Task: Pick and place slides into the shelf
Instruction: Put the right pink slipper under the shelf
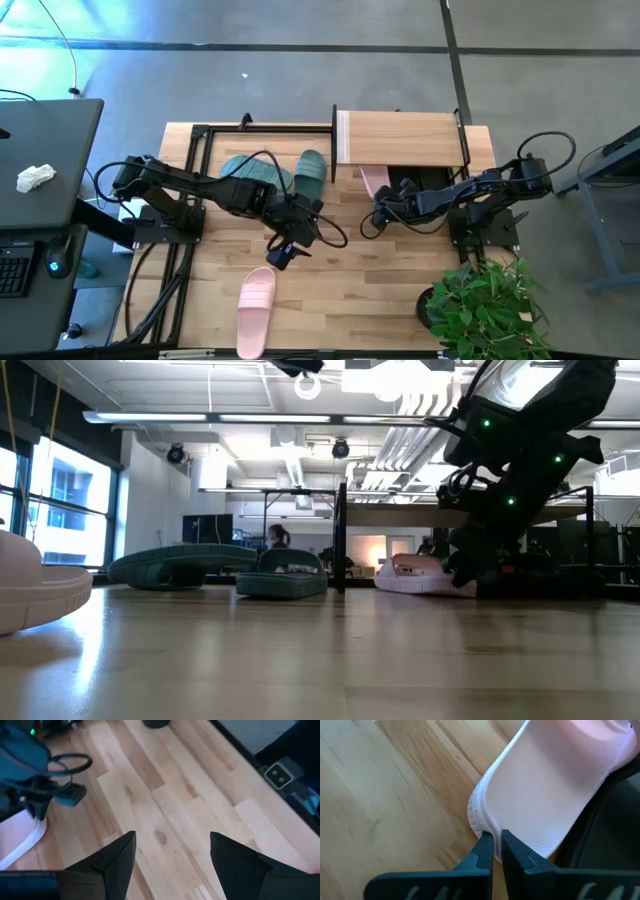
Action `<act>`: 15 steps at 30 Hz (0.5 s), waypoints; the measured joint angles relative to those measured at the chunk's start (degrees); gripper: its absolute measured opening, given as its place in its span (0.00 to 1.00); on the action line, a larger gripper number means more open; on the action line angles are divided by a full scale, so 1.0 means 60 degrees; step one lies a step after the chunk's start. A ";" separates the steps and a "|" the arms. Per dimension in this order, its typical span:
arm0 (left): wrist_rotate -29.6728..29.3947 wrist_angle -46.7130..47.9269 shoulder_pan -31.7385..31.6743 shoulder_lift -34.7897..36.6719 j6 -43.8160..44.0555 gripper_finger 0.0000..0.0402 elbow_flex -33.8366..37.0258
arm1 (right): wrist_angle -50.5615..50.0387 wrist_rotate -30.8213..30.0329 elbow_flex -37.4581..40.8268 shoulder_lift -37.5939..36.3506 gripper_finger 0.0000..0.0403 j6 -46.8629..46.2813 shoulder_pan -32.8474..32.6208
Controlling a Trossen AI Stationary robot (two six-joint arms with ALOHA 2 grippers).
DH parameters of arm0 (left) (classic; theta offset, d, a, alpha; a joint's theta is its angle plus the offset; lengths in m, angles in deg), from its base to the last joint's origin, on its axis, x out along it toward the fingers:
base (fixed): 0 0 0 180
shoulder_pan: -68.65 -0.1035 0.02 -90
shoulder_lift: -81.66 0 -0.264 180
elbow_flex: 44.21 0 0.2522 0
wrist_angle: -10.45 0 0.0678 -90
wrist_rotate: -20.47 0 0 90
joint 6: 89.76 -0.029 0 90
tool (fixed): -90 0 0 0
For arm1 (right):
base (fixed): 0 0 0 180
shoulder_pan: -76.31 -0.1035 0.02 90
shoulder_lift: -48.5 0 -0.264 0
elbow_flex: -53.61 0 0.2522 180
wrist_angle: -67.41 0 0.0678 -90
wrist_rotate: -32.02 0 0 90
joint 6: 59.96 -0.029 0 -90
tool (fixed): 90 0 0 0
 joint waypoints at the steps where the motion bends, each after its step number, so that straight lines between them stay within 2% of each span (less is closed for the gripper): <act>1: -0.0136 0.0060 0.0000 0.0000 0.0055 0.59 0.0000 | 0.0003 0.0011 0.0001 0.0000 0.00 0.0000 -0.0001; 8: -0.0878 0.0688 0.0310 -0.0192 0.0379 0.59 0.0022 | 0.0061 0.0019 0.0000 0.0000 0.04 0.0292 0.0002; 15: -0.0882 0.1925 0.0936 -0.0630 0.2042 0.59 -0.0017 | 0.0240 -0.0024 0.0001 0.0000 0.22 0.0769 0.0006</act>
